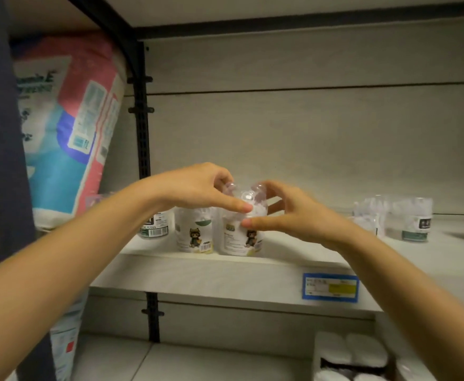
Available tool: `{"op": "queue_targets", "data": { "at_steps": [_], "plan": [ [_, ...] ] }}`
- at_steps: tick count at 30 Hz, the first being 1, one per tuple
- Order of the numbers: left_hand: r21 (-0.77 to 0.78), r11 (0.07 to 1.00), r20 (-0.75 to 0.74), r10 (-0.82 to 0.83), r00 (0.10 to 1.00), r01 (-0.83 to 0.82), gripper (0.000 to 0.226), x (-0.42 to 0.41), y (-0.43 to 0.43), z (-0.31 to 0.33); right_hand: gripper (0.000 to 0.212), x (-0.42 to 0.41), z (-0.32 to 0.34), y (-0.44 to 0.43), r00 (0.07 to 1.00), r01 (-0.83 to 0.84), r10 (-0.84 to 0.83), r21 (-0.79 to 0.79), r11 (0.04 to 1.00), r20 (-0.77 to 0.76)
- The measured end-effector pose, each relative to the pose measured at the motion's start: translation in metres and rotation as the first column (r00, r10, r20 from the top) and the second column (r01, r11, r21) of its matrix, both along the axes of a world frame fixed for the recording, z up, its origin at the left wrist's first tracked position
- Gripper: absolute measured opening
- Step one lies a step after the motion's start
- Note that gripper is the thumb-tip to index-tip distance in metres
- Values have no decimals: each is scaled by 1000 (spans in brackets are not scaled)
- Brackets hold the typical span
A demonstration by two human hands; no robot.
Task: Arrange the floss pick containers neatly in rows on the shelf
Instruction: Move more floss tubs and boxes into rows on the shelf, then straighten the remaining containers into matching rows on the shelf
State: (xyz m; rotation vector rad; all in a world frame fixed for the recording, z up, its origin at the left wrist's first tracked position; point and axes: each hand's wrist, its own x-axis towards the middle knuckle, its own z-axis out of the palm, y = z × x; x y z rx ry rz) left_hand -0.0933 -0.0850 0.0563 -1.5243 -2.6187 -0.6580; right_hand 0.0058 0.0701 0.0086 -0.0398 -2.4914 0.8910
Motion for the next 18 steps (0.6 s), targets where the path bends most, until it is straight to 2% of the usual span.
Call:
{"op": "queue_targets", "data": {
  "at_steps": [3,10,12,14,15,18],
  "plan": [
    [-48,999,-79,18,997,-21,78,-3,2,1,73,0,-3,-3,998,44,-43,33,998,-38],
    [-144,990,-116,-16,993,-1,82,-4,2,4,76,1,-11,-7,995,76,-70,82,994,-74],
    [-199,979,-178,0,984,-36,97,1,2,6,72,2,-14,-8,993,76,-67,89,993,-97],
    [-271,960,-255,-4,967,-67,124,-1,1,7,68,5,-17,-8,992,66,-57,83,994,-113],
    [-295,952,-273,-2,962,-82,129,-3,1,6,67,7,-18,-7,992,64,-55,86,994,-110],
    [-319,941,-277,20,961,-112,126,-14,0,5,65,19,-20,-1,994,83,-73,116,990,-85]
  ]
}}
